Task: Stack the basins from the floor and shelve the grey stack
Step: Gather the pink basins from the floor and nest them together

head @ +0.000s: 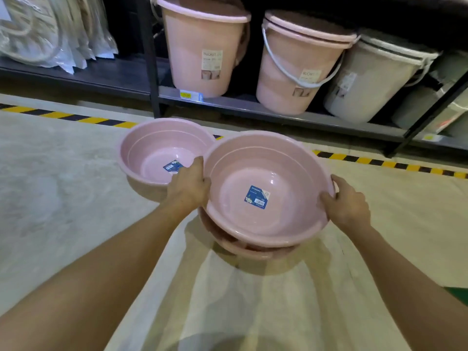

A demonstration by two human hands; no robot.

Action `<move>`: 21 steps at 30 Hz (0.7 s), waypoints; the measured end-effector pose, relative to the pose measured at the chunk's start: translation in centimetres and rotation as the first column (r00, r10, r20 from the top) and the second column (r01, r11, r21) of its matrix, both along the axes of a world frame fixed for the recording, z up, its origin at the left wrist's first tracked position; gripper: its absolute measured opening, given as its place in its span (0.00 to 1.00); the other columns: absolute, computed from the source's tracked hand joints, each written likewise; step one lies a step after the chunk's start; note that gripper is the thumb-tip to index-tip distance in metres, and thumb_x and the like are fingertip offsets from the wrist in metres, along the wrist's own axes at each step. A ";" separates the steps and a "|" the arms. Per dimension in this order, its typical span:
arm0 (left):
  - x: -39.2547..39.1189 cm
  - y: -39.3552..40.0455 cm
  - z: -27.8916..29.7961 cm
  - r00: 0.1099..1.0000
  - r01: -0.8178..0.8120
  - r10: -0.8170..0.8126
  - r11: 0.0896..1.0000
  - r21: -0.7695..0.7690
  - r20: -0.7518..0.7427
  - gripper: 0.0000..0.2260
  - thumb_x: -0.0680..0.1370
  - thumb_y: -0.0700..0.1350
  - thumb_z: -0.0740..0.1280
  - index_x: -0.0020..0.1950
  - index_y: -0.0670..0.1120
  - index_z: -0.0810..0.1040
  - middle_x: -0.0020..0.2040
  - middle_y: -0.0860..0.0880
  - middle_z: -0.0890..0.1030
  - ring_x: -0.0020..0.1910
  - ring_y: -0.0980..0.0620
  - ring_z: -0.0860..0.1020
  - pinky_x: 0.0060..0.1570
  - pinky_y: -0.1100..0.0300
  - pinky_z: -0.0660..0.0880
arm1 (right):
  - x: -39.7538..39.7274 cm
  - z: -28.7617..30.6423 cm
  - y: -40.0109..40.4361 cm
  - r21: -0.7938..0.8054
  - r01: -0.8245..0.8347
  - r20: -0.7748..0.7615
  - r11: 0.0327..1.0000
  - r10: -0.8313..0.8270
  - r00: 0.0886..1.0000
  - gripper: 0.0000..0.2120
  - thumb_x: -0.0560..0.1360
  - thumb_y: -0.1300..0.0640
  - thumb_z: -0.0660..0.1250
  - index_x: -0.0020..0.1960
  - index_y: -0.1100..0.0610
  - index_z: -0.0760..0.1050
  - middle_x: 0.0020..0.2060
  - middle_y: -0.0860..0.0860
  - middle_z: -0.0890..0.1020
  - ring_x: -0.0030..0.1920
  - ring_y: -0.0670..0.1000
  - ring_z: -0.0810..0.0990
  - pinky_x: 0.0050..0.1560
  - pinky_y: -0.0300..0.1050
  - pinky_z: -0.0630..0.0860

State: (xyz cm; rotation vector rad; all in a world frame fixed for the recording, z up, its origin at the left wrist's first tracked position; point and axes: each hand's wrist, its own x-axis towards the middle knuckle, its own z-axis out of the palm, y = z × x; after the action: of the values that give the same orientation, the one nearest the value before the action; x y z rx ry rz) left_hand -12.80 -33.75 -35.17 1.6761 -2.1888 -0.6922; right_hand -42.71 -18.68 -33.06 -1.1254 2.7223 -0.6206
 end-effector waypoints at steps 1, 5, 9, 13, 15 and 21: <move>-0.2 -0.1 -1.5 1.000 0.009 -0.009 1.000 0.010 0.017 0.13 0.78 0.46 0.60 0.62 0.48 0.66 0.51 0.40 0.76 0.53 0.34 0.74 0.46 0.48 0.69 | -0.3 -1.4 0.0 0.022 0.002 0.015 1.000 -0.003 1.000 0.27 0.77 0.48 0.63 0.75 0.45 0.64 0.52 0.57 0.82 0.52 0.64 0.79 0.50 0.54 0.75; -0.6 -0.2 -5.8 0.995 0.035 -0.037 0.999 0.021 0.092 0.11 0.79 0.46 0.61 0.58 0.46 0.63 0.52 0.37 0.79 0.52 0.32 0.77 0.44 0.49 0.69 | -0.6 -6.3 0.0 0.111 -0.012 0.057 0.994 0.005 0.998 0.26 0.78 0.48 0.62 0.75 0.44 0.63 0.51 0.57 0.82 0.51 0.64 0.79 0.47 0.53 0.73; -1.2 -0.7 -7.5 0.998 0.024 -0.026 0.999 0.031 0.062 0.15 0.78 0.44 0.63 0.64 0.46 0.66 0.58 0.36 0.79 0.55 0.31 0.77 0.48 0.45 0.74 | -0.9 -9.0 -0.5 0.155 -0.013 0.059 0.988 0.004 0.998 0.27 0.78 0.47 0.62 0.75 0.46 0.62 0.52 0.60 0.82 0.52 0.66 0.79 0.53 0.58 0.77; -1.6 -1.0 -8.1 0.999 0.013 -0.014 1.000 0.028 0.032 0.16 0.78 0.42 0.64 0.65 0.44 0.66 0.58 0.34 0.79 0.57 0.30 0.76 0.52 0.43 0.73 | -1.0 -10.1 -0.7 0.123 -0.027 0.066 0.992 0.019 0.998 0.26 0.77 0.50 0.64 0.74 0.49 0.65 0.49 0.62 0.82 0.52 0.67 0.79 0.52 0.57 0.77; -1.6 -1.1 -8.2 0.999 0.012 -0.013 0.999 0.031 0.030 0.16 0.78 0.42 0.65 0.64 0.44 0.66 0.57 0.35 0.79 0.57 0.30 0.76 0.52 0.44 0.73 | -1.1 -10.3 -0.8 0.098 -0.026 0.084 0.995 0.018 0.996 0.26 0.76 0.52 0.65 0.73 0.50 0.66 0.49 0.62 0.82 0.52 0.67 0.78 0.49 0.56 0.75; -1.4 -0.7 -8.2 0.996 0.013 -0.008 0.998 0.056 -0.087 0.19 0.76 0.41 0.67 0.65 0.44 0.67 0.58 0.37 0.79 0.57 0.32 0.76 0.56 0.43 0.74 | -0.9 -10.6 -0.6 0.030 -0.010 0.178 0.999 0.005 0.984 0.26 0.76 0.54 0.65 0.73 0.50 0.66 0.46 0.60 0.82 0.45 0.63 0.77 0.43 0.50 0.70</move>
State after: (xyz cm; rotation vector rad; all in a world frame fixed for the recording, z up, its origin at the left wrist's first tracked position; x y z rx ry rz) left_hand -14.15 -34.43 -43.38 1.6305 -2.1385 -0.8213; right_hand -43.61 -19.28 -43.68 -1.0199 2.5664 -0.6428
